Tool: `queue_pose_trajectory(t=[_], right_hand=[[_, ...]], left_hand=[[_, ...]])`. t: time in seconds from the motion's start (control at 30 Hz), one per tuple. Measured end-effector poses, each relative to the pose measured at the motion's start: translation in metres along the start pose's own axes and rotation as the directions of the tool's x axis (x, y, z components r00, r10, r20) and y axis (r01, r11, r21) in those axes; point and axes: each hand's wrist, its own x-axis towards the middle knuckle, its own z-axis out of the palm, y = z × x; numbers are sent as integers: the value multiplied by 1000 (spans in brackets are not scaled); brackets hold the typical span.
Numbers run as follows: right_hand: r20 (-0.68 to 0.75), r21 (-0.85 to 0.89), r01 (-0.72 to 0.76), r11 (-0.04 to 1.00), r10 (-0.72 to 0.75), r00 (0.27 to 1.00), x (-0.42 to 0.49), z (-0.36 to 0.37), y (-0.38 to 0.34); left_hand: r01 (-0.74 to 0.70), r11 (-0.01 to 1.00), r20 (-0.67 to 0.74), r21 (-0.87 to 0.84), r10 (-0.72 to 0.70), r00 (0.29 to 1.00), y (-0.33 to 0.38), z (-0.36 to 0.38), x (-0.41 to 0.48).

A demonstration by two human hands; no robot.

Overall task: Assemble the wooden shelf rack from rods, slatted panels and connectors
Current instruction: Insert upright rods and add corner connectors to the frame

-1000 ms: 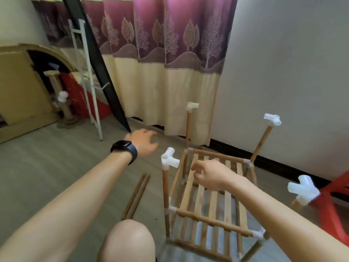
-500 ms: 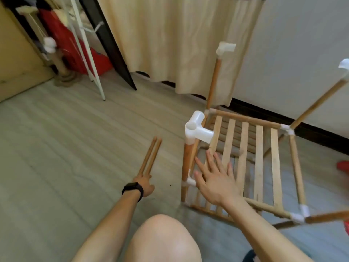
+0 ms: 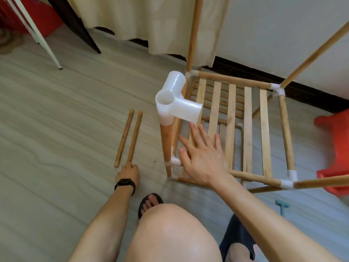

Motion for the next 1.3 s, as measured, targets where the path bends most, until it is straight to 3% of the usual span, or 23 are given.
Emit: queue_pose_trajectory(t=[0.07,0.23,0.43,0.67,0.77,0.9,1.0,1.07,1.2,1.3], right_hand=[[-2,-9,-1,1000,1,1000,0,0,0],[-1,-9,-6,1000,6,1000,1,0,0],[3,-8,-7,1000,7,1000,0,-1,-1],[-5,-2,-5,1000,5,1000,-4,-4,-1],[-9,3,8,1000,-8,1000,-6,-4,0],[19,-16,62,998,-62,998,-11,-3,9],[35,-52,129,990,-127,991,-22,0,20],[45,-67,184,981,-181,982,-31,0,28],[49,-112,298,948,-294,954,-65,-12,45],[48,-112,263,958,-259,965,-95,-24,66]], left_hand=[[-2,1000,-65,-13,1,998,0,5,-1],[-2,992,44,-123,8,999,0,15,4],[-1,988,-14,-156,-1,1000,-2,26,0],[69,916,44,-394,-56,997,8,18,-20],[85,830,17,-551,-91,996,7,2,-28],[128,640,36,-758,-155,987,4,-29,-30],[135,350,71,-927,-191,979,-3,-56,-35],[142,237,100,-961,-179,979,-9,-78,-44],[91,204,61,-975,-150,987,-22,-110,-63],[23,179,-6,-984,-164,986,-25,-136,-81]])
